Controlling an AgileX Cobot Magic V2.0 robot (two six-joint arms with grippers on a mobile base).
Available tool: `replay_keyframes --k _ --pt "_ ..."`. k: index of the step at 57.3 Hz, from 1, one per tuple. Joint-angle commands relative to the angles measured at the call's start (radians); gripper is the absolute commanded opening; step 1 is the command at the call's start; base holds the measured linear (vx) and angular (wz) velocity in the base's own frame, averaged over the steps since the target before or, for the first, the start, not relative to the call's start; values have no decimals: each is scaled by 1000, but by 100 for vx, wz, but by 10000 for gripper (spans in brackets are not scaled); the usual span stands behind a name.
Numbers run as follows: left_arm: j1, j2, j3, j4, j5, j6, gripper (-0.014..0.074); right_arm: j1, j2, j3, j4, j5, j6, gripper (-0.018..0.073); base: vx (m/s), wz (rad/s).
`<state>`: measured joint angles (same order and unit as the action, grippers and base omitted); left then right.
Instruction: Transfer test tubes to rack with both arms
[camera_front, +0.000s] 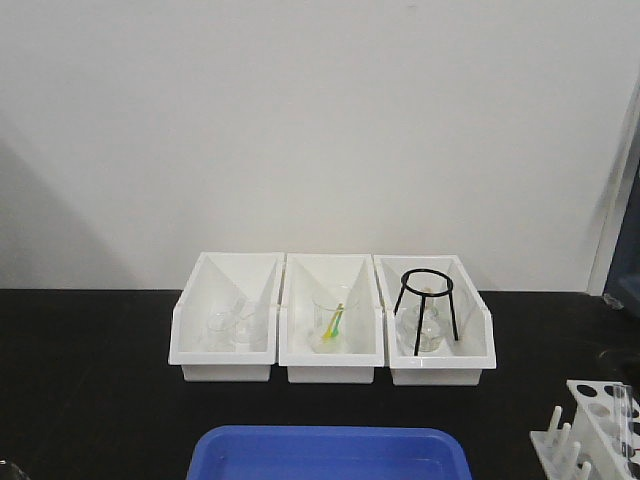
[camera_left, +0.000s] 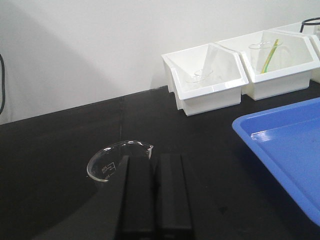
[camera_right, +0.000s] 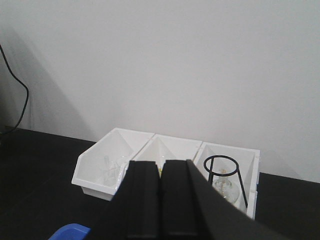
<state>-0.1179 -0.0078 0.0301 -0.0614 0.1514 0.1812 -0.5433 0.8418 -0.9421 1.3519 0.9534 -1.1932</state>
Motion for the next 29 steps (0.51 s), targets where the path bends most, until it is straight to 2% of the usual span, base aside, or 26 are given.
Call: replay_keyframes --k 1,24,29 --pt "3 -11 26 -11 -78 -8 -15 -7 -8 -28 68 -22 -5 -8 0 0" --pt "3 -11 26 -11 -78 -8 -15 -7 -8 -28 68 -22 -6 -8 0 0" --pt "3 -11 26 -11 -78 -8 -15 -7 -8 -28 65 -67 -67 -8 0 0"
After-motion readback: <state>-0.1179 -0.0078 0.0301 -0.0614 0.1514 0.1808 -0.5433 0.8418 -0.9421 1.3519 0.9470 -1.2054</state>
